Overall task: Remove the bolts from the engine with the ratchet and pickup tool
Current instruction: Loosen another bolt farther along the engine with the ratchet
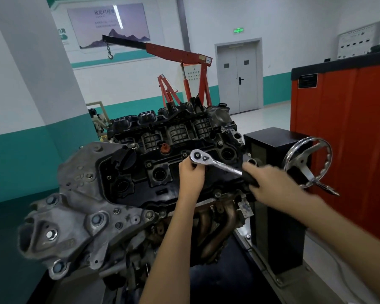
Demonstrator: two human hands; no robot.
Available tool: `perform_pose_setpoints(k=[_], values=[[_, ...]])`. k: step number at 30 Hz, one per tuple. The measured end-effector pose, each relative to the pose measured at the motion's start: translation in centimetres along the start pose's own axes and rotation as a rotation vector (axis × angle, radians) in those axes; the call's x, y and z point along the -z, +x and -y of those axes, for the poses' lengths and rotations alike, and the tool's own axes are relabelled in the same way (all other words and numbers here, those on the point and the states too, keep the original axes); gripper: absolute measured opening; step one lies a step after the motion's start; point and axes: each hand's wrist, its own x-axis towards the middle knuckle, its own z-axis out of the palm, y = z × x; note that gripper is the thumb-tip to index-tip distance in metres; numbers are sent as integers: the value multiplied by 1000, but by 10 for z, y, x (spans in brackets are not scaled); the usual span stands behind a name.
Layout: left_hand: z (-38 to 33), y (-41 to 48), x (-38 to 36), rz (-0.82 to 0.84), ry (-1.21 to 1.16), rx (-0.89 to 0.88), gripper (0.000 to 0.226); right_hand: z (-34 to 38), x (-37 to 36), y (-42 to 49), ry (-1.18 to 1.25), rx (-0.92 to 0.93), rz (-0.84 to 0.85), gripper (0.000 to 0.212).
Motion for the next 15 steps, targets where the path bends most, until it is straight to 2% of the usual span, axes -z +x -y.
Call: perform_pose_setpoints(k=[3, 5, 7, 9, 11, 13, 15], values=[[1, 0, -5, -16, -22, 0, 51, 54, -43, -42, 584, -206, 3, 28], [2, 3, -7, -32, -21, 6, 50, 98, -66, -45, 841, -289, -45, 30], [2, 5, -7, -46, -8, -1, 53, 126, -77, -44, 948, -334, -53, 31], [3, 6, -4, -45, -1, 12, 48, 118, -73, -44, 914, -325, -24, 38], [4, 6, 0, -1, -17, -1, 46, 83, -57, -42, 778, -251, 59, 38], [2, 7, 0, 39, 26, -19, 42, 39, -28, -32, 596, -130, 132, 34], [1, 9, 0, 60, 65, -29, 31, 1, 3, -6, 299, -9, 177, 30]])
